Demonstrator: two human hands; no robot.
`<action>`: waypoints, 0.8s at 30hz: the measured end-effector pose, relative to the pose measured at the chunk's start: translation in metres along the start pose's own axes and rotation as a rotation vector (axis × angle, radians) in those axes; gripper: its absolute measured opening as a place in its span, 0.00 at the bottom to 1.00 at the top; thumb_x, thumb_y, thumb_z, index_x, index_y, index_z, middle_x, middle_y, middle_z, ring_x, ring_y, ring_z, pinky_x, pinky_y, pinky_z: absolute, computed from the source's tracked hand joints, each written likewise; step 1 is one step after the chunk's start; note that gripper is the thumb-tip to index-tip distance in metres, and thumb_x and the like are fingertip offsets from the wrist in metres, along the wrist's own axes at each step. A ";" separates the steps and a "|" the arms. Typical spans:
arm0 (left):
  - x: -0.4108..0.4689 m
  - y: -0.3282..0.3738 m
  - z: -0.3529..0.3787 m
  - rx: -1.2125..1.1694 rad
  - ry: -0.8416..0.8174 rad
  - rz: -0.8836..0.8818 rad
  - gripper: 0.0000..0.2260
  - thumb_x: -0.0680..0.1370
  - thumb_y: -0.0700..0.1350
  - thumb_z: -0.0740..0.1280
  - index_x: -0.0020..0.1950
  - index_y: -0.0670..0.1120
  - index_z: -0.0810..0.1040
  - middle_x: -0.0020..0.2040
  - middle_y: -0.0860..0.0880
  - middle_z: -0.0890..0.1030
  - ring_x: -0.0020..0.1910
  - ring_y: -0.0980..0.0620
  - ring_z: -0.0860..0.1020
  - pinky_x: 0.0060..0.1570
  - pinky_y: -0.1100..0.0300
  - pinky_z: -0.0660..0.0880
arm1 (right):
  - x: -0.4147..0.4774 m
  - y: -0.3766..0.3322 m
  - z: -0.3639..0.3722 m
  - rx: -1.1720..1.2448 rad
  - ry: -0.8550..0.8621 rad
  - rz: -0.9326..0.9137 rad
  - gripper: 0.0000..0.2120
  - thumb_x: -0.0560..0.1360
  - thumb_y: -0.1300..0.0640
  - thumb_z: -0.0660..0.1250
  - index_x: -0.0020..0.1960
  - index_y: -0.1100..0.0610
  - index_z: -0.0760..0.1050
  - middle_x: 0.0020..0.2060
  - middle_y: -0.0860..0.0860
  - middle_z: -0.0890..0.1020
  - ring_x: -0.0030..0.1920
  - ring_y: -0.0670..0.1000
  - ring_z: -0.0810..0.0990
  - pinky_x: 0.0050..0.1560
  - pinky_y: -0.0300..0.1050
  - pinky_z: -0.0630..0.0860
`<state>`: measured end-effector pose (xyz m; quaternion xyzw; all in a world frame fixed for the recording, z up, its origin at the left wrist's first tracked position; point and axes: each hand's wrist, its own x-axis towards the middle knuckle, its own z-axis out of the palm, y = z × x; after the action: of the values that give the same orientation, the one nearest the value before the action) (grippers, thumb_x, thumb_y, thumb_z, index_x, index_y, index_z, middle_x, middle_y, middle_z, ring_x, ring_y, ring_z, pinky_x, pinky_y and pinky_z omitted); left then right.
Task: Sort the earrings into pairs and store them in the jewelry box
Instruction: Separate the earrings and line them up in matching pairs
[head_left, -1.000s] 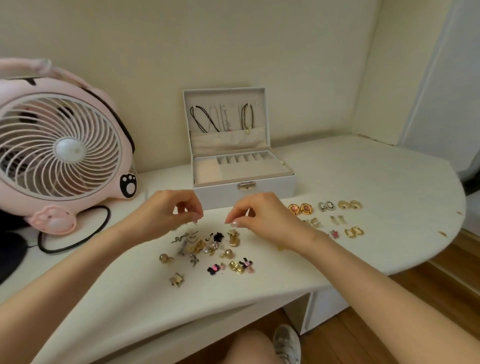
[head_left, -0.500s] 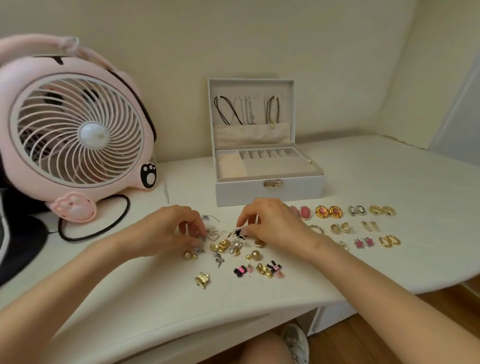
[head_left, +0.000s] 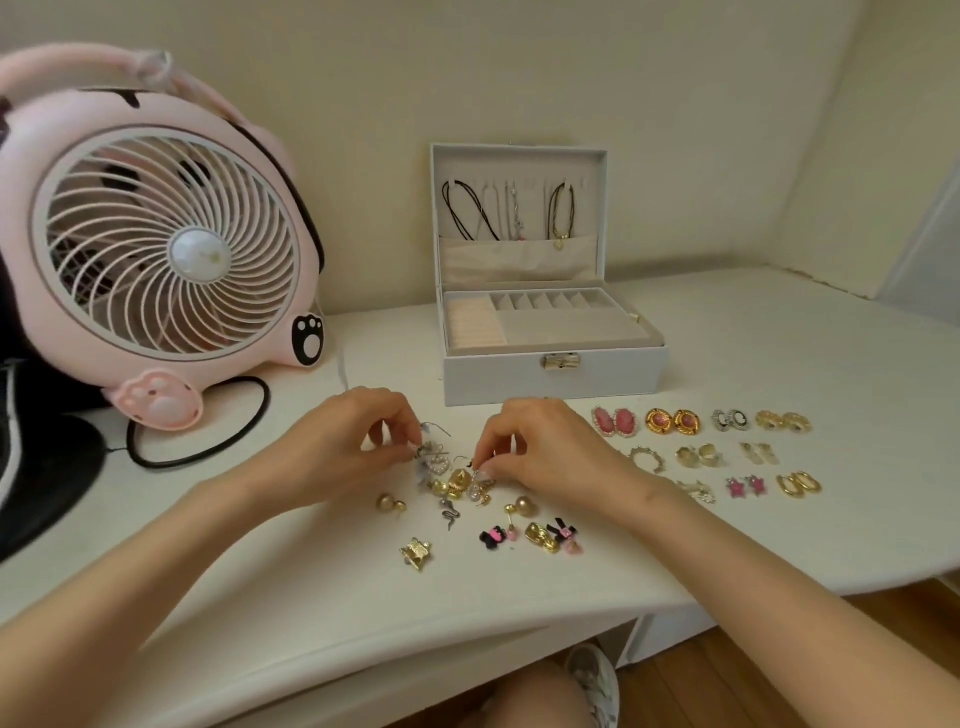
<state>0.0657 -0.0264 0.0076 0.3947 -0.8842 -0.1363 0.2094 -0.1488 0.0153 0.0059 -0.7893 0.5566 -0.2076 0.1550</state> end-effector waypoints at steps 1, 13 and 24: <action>0.000 0.003 0.000 -0.007 0.015 0.019 0.08 0.74 0.43 0.69 0.41 0.57 0.75 0.40 0.59 0.77 0.42 0.62 0.72 0.39 0.74 0.66 | 0.001 0.001 -0.001 -0.001 0.009 0.007 0.04 0.71 0.55 0.71 0.45 0.52 0.82 0.42 0.48 0.78 0.42 0.45 0.74 0.46 0.43 0.73; 0.009 0.031 0.032 0.147 -0.074 0.118 0.07 0.72 0.56 0.69 0.47 0.56 0.78 0.43 0.58 0.73 0.46 0.59 0.68 0.41 0.69 0.66 | 0.002 0.001 -0.005 -0.027 -0.061 0.016 0.06 0.70 0.54 0.73 0.47 0.48 0.81 0.43 0.47 0.78 0.41 0.45 0.74 0.44 0.42 0.72; 0.010 0.028 0.031 0.151 -0.059 0.101 0.07 0.71 0.53 0.71 0.41 0.53 0.76 0.42 0.59 0.69 0.45 0.61 0.66 0.41 0.68 0.64 | 0.004 0.001 -0.002 -0.059 -0.070 -0.017 0.03 0.72 0.54 0.69 0.44 0.51 0.81 0.38 0.42 0.77 0.37 0.40 0.72 0.38 0.33 0.68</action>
<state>0.0274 -0.0136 -0.0053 0.3600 -0.9165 -0.0701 0.1596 -0.1491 0.0113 0.0080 -0.8050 0.5501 -0.1646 0.1492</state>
